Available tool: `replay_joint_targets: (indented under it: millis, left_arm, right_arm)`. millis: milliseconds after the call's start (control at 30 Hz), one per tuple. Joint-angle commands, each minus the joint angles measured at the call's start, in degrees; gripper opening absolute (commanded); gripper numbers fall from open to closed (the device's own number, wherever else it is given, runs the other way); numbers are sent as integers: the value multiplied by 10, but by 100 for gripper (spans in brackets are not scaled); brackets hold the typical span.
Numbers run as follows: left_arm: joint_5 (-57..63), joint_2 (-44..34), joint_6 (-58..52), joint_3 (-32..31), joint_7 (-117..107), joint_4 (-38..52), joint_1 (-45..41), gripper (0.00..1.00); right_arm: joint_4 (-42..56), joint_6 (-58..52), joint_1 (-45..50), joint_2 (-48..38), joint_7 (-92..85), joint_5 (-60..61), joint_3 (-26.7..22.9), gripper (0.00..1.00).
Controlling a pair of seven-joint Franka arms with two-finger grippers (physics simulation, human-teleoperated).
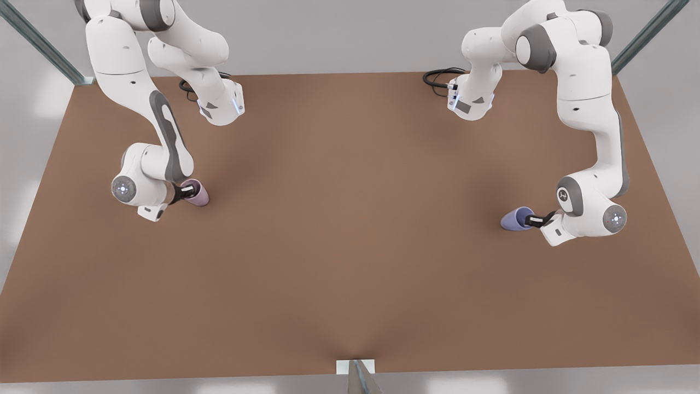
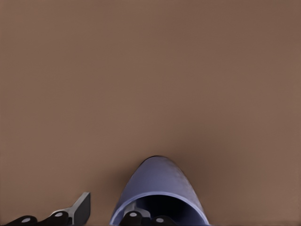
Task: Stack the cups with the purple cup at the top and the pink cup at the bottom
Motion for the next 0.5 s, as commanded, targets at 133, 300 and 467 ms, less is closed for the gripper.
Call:
replay_joint_targets:
  millis: [133, 300, 467]
  left_arm:
    - [-1, 4, -8, -1, 0, 0, 0, 21]
    - [-1, 4, -19, -4, 0, 0, -2, 21]
    - [0, -3, -30, -4, 0, 2, -2, 21]
  right_arm:
    - [4, 0, 1, 0, 0, 8, 1, 21]
    - [8, 7, 7, -3, 2, 8, 0, 21]
    - [33, -33, 70, -29, 112, 11, 3, 21]
